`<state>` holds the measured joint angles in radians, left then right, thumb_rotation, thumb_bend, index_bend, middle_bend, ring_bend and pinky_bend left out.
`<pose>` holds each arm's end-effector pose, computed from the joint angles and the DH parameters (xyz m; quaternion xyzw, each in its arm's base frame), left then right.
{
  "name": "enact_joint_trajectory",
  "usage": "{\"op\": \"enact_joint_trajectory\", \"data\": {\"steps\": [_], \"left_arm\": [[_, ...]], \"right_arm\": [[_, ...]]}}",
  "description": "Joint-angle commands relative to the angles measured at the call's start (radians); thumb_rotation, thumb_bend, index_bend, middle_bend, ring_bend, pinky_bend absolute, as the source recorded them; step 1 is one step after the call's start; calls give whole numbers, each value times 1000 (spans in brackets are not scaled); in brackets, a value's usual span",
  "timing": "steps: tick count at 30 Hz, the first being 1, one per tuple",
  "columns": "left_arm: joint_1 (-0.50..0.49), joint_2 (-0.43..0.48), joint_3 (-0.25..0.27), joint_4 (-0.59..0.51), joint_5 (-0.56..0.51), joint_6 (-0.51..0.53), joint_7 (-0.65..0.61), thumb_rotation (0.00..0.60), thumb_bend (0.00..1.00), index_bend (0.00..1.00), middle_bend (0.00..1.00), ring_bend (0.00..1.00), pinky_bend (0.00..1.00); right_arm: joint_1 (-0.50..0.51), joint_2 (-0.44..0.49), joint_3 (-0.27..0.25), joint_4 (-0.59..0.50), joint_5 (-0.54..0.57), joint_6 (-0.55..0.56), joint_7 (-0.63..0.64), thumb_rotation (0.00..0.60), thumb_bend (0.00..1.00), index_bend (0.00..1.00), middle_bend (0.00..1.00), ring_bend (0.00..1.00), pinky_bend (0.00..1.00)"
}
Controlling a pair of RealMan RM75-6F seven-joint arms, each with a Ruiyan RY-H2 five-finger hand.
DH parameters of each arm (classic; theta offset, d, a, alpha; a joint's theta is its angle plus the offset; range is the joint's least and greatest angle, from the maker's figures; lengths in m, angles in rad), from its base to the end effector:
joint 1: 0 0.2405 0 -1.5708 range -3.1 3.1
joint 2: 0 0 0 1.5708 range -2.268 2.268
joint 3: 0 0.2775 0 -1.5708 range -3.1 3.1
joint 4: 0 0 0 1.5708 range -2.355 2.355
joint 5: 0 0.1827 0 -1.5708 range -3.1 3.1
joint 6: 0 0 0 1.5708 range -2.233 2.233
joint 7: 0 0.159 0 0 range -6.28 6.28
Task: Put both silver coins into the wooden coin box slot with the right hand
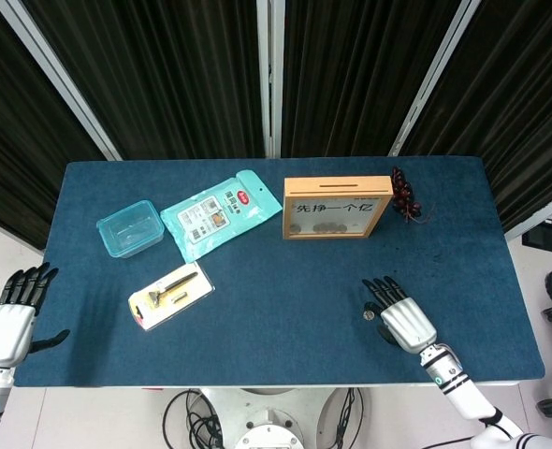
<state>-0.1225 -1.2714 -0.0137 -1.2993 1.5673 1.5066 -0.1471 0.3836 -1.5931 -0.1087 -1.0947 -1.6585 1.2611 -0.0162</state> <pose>-0.3468 0.2051 0.1624 -0.6223 -0.3637 -0.4015 0.5651 -0.2923 -0.2550 0.0056 0.7820 -0.3071 0.3477 0.4163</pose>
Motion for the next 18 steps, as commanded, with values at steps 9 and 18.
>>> {"op": "enact_joint_trajectory", "data": {"steps": [9,18], "left_arm": [[-2,1,0,-1,-1,-4,0,600,1,0,0,0,0],[-4,4,1,-2,-2,-8,-1,600,1,0,0,0,0]], "right_arm": [[-4,-7,6,9,-1,-8,2,600,327,367,22,0,0],[-1,-3,14,3,-2,-15,-3,600,331,367,23,0,0]]}}
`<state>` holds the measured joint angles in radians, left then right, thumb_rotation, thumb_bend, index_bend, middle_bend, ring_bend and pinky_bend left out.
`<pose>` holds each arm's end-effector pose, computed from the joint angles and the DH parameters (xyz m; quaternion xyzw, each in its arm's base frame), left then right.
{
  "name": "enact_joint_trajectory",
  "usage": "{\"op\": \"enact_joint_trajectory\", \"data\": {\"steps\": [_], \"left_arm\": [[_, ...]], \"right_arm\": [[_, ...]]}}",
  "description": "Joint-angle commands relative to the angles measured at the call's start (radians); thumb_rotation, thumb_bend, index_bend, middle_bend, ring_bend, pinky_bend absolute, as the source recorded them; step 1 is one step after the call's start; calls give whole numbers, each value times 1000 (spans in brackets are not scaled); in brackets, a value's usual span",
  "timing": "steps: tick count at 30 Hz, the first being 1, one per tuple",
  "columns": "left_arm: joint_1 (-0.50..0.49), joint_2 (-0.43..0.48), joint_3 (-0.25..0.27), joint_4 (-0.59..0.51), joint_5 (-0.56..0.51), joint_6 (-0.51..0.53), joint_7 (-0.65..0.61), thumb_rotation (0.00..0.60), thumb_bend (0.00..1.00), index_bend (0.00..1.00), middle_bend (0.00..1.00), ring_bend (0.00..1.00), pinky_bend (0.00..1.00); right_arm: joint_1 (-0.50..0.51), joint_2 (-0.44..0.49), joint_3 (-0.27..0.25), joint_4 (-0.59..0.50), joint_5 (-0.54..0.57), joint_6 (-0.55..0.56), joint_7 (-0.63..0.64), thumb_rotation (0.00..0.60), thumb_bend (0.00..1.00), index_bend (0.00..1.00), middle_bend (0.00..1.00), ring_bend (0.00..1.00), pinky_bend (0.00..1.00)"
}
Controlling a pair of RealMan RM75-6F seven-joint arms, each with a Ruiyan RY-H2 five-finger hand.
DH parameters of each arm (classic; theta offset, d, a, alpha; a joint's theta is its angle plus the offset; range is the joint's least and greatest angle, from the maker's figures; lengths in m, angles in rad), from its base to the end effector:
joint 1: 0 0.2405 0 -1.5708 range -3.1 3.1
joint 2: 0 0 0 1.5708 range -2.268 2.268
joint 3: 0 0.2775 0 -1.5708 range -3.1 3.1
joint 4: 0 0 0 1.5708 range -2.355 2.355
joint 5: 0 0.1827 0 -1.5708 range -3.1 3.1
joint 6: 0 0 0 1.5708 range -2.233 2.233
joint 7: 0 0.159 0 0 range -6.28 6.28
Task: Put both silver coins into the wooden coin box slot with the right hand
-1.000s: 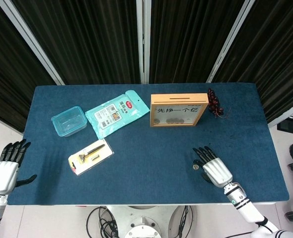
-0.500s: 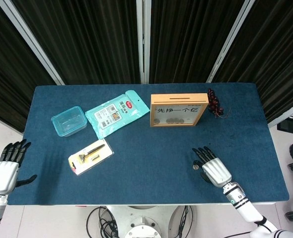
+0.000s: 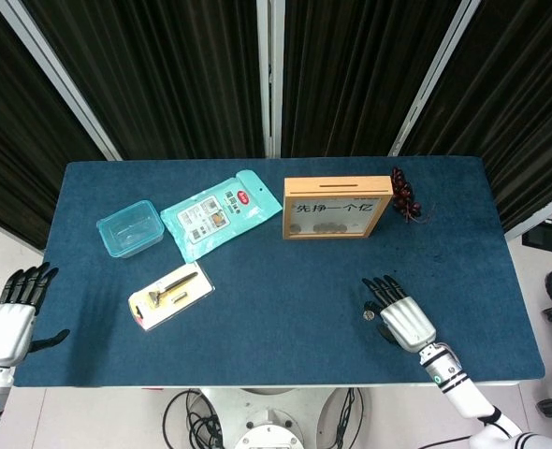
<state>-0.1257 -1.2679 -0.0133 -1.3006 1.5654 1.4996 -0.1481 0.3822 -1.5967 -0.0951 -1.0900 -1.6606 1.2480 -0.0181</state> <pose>-0.3470 0.2062 0.1628 -0.6237 -0.3649 -0.3994 0.5643 -0.2926 -0.2570 0.0046 0.7815 -0.3075 0.3458 0.4185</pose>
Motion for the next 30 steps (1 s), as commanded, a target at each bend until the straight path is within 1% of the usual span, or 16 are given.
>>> {"op": "enact_joint_trajectory", "data": {"steps": [1,19,30], "left_arm": [[-1,1,0,-1,0,-1,0,600,1,0,0,0,0],[-3,-1,0,9,-4,-9,-14,600,1,0,0,0,0],[-7,-5,2,24,-4,-15,-29,600,1,0,0,0,0]], "right_arm": [[1,2,1,-3,0,-3,-2,600,331,368,23,0,0],[1,-7,7,1,2,-19,-16,600,337,402,27,0,0],[-1,-21,10,19,-6,-7,-25,600,345,471,35,0,0]]}}
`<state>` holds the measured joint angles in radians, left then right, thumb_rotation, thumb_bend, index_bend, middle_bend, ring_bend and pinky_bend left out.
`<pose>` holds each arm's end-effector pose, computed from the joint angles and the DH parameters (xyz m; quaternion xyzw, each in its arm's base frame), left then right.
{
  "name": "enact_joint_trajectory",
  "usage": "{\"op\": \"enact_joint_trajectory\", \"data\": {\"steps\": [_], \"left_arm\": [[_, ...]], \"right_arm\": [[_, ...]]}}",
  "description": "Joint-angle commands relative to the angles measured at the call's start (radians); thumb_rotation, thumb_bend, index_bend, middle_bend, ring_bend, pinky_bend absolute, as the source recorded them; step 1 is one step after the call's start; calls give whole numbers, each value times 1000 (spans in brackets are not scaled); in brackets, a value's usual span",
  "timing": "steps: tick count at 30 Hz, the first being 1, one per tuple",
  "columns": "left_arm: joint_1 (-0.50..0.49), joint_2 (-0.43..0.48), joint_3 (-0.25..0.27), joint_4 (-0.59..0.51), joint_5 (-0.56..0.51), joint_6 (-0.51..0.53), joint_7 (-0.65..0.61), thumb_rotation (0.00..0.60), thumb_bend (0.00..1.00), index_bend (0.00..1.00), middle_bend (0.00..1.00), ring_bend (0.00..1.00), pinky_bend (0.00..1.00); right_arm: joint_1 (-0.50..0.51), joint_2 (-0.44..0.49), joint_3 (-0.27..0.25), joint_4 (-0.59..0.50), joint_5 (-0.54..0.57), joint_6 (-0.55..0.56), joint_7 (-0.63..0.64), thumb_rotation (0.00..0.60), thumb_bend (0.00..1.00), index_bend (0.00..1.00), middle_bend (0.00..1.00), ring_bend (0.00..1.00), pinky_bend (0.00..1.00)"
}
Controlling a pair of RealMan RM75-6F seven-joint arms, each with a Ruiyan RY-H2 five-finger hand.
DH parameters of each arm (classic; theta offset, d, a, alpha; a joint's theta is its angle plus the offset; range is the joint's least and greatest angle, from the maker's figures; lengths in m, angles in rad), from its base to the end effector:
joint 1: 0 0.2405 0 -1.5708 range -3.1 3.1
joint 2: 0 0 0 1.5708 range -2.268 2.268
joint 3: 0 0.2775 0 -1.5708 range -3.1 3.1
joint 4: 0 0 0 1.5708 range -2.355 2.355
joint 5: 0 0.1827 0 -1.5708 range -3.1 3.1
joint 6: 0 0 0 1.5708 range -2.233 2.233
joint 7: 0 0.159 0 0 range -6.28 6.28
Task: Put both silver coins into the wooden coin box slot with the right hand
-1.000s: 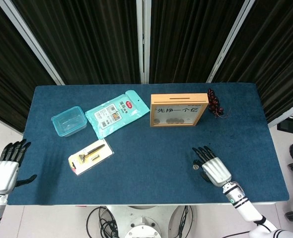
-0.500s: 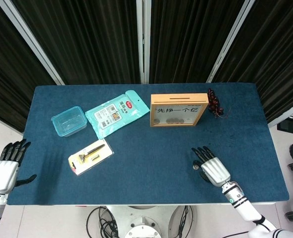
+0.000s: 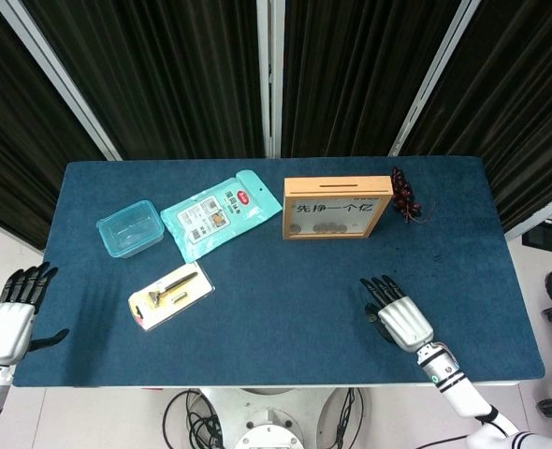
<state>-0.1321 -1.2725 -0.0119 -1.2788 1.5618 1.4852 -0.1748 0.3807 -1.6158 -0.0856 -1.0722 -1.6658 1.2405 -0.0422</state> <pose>-0.3507 0.2086 0.1616 -0.6240 -0.3715 -0.3980 0.5605 -0.2916 -0.2578 -0.0008 0.7851 -0.2977 0.3414 0.4224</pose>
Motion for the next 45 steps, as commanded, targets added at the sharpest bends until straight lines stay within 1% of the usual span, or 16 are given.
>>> {"op": "enact_joint_trajectory", "data": {"steps": [1,8,15,36,45], "left_arm": [[0,-1,0,3,0,-1,-4,600,1,0,0,0,0],[0,-6,2,19,-1,-3,-21,600,1,0,0,0,0],[-1,-11,3,31,-1,-5,-34,600,1,0,0,0,0],[5,-11,8,32,4,5,-48,600,1,0,0,0,0],[6,-7,10,25,3,1,-48,600,1,0,0,0,0]], "right_arm": [[0,-3,1,3,-1,1,-2,600,346,478,36,0,0],[1,-10,5,13,2,-1,-10,600,348,498,36,0,0],[3,-15,5,28,-6,6,-19,600,347,499,36,0,0],[9,-24,-6,61,-43,40,26,600,352,438,37,0,0],[14,-33,-10,75,-57,54,59,600,359,490,46,0,0]]}}
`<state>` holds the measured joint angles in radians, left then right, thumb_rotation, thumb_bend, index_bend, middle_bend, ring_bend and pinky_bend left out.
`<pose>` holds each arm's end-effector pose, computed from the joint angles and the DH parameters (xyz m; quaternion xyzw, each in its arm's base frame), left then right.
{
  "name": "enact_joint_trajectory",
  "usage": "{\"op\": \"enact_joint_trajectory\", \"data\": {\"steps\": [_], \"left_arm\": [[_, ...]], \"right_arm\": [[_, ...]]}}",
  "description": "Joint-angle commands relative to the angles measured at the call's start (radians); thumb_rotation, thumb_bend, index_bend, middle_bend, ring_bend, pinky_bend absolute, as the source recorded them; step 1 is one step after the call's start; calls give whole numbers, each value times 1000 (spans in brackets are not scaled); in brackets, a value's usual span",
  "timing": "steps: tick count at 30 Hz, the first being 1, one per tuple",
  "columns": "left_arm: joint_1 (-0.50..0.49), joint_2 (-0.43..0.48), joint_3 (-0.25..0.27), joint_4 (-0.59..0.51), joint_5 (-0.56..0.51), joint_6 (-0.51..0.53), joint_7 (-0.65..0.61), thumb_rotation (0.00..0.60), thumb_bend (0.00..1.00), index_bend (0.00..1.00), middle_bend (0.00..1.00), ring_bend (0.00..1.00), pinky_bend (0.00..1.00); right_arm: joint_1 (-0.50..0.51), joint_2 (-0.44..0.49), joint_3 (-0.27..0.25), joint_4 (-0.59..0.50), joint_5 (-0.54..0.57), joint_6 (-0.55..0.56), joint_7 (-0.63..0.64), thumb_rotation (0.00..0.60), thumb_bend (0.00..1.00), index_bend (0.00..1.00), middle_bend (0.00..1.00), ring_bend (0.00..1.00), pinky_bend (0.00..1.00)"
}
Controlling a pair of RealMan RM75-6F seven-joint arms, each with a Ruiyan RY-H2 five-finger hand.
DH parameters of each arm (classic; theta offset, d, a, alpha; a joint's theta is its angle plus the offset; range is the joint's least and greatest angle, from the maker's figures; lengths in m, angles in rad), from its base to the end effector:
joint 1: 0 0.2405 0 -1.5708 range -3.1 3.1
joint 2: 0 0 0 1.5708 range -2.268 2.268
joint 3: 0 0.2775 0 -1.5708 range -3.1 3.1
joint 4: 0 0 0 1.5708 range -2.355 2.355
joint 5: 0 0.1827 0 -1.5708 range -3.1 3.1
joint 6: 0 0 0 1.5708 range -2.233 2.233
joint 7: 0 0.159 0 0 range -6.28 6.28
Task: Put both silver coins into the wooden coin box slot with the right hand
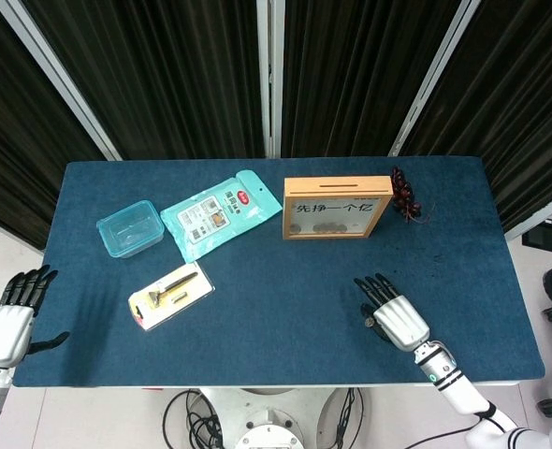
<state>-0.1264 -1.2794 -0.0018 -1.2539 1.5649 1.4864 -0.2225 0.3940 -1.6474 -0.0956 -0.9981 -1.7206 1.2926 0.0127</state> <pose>-0.3555 0.2052 0.1601 -0.6200 -0.3843 -0.4023 0.5533 -0.2851 -0.2606 -0.0041 0.7900 -0.2746 0.3660 0.4081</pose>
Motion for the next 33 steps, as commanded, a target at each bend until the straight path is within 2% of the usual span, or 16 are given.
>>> {"op": "enact_joint_trajectory", "data": {"steps": [1,14,23,26,30,33], "left_arm": [[0,0,0,0,0,0,-1,600,1,0,0,0,0],[1,4,0,-4,2,2,-8,600,1,0,0,0,0],[1,7,2,-8,3,1,-5,600,1,0,0,0,0],[0,8,2,-12,5,3,0,600,1,0,0,0,0],[0,11,3,-23,12,9,11,600,1,0,0,0,0],[1,14,4,-34,14,10,23,600,1,0,0,0,0]], "right_arm": [[1,-2,-1,2,-3,4,7,600,359,499,47,0,0],[4,-7,0,7,-6,9,14,600,364,602,53,0,0],[8,26,25,-44,3,44,58,600,375,726,62,0,0],[15,79,61,-126,14,84,90,600,376,742,62,0,0],[37,195,135,-306,24,143,112,600,376,767,65,0,0],[60,303,214,-469,41,175,94,600,376,781,70,0,0]]}}
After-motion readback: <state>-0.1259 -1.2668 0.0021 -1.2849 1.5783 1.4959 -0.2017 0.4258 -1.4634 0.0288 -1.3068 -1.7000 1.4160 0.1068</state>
